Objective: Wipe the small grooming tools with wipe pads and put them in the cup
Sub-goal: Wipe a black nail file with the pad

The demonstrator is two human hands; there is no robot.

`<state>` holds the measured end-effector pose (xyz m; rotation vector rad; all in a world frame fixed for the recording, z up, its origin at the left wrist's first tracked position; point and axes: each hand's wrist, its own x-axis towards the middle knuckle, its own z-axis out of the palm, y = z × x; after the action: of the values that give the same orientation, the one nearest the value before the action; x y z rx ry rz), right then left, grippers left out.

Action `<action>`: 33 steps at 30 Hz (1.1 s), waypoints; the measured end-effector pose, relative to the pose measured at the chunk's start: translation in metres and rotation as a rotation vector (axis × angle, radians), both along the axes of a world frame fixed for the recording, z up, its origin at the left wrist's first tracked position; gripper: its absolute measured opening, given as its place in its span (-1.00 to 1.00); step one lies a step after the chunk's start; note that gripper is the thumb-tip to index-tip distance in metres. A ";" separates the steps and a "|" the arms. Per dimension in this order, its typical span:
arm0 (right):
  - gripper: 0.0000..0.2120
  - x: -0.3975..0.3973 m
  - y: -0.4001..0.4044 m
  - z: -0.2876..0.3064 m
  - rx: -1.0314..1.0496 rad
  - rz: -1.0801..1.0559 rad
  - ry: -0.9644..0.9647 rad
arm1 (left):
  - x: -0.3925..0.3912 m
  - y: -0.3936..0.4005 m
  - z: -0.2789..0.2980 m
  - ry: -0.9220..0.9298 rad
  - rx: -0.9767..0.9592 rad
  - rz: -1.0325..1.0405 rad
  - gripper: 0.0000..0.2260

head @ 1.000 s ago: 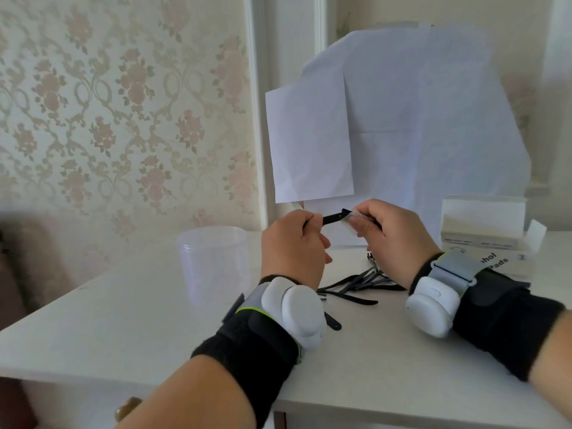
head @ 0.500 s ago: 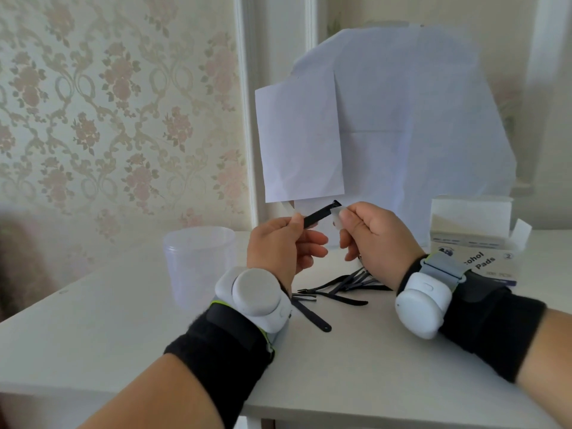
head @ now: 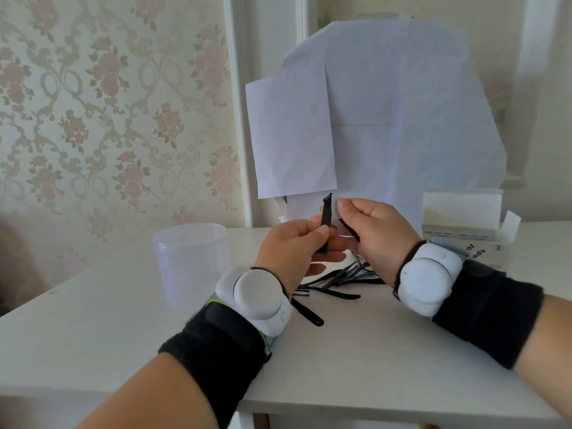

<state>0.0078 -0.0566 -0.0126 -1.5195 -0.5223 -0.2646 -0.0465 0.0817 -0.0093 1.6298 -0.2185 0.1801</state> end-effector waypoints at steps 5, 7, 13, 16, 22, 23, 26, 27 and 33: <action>-0.74 -0.001 0.005 0.000 0.116 0.152 0.146 | 0.003 0.000 -0.003 -0.051 0.018 0.051 -0.84; -0.74 -0.001 0.005 0.001 0.108 0.170 0.159 | 0.003 -0.001 -0.003 -0.056 -0.022 0.042 -0.82; -0.68 -0.005 0.005 0.001 -0.133 0.086 0.014 | 0.004 0.000 0.001 -0.043 -0.097 0.097 -0.85; -0.64 -0.003 0.002 0.003 -0.380 -0.117 -0.171 | 0.005 0.002 0.002 -0.035 -0.081 0.164 -0.87; -0.61 0.002 -0.007 0.008 -0.553 -0.386 -0.304 | 0.004 0.005 0.002 -0.180 0.121 0.402 -0.87; -0.62 0.003 -0.007 0.007 -0.578 -0.401 -0.313 | 0.003 0.005 0.003 -0.218 0.191 0.444 -0.86; -0.65 0.002 -0.007 0.007 -0.625 -0.441 -0.357 | 0.002 0.006 0.003 -0.294 0.327 0.504 -0.86; -0.67 0.001 -0.007 0.007 -0.646 -0.450 -0.381 | 0.002 0.007 0.003 -0.316 0.370 0.514 -0.86; -0.67 0.000 -0.002 0.010 -0.765 -0.527 -0.558 | 0.004 0.003 0.004 -0.517 0.697 0.543 -0.89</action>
<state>0.0079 -0.0591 -0.0030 -2.3376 -0.6941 -1.0045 -0.0429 0.0851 -0.0054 2.2876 -0.2400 1.0406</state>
